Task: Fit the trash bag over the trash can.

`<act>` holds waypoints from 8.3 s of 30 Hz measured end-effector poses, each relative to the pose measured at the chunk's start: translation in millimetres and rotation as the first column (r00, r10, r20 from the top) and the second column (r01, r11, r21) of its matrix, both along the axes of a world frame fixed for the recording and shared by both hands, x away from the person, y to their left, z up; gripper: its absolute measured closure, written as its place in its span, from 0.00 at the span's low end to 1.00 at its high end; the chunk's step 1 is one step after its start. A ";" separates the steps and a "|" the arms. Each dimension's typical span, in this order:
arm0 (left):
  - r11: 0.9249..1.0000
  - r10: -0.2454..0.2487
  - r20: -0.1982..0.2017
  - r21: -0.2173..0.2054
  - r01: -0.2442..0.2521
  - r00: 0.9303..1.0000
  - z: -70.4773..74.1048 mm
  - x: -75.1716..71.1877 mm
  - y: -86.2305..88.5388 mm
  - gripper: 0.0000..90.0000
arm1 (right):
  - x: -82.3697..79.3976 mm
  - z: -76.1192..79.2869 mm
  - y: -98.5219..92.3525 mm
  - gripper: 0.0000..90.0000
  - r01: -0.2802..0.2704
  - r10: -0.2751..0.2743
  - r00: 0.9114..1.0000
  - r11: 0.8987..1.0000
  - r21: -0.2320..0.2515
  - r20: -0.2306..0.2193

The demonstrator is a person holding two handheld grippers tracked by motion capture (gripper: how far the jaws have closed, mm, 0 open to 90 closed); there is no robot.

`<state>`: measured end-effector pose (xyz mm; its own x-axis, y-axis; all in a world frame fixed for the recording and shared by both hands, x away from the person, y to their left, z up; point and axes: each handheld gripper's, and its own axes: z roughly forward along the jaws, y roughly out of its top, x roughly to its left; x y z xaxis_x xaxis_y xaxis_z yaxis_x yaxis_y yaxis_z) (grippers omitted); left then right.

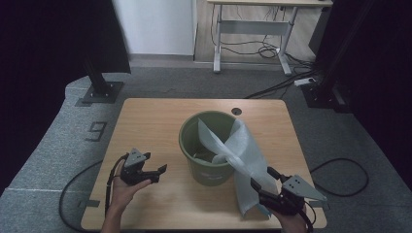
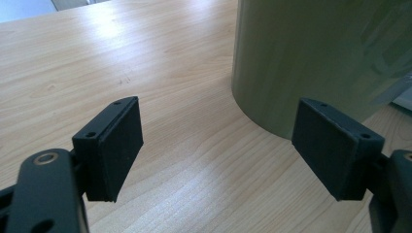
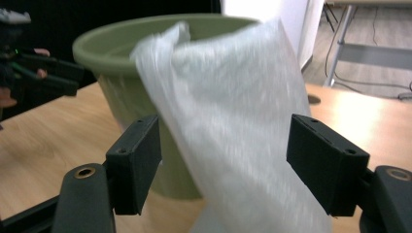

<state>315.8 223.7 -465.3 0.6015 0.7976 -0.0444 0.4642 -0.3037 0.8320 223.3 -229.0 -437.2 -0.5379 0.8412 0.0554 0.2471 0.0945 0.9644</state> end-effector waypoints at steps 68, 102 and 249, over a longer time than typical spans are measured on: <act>0.976 -0.209 0.109 -0.032 0.213 0.972 93.5 -20.2 -123.7 0.32 | 82.6 84.4 53.4 0.98 -0.054 0.060 0.995 0.996 -0.073 0.082; 0.973 -0.229 0.022 -0.032 0.229 0.973 104.4 11.5 -149.8 1.00 | 51.7 66.7 42.2 0.62 -0.044 0.047 0.997 0.998 -0.046 0.055; 0.974 -0.174 0.019 -0.143 0.175 0.985 127.5 15.2 -45.6 0.40 | 94.2 66.7 -39.9 0.98 0.054 -0.060 0.993 0.997 0.063 0.101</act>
<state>331.0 178.1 -337.8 0.7312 0.6662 -0.1468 0.4094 -0.2564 0.8756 317.5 -268.9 -370.5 -0.4944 0.8676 0.0536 0.1497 0.0242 0.9884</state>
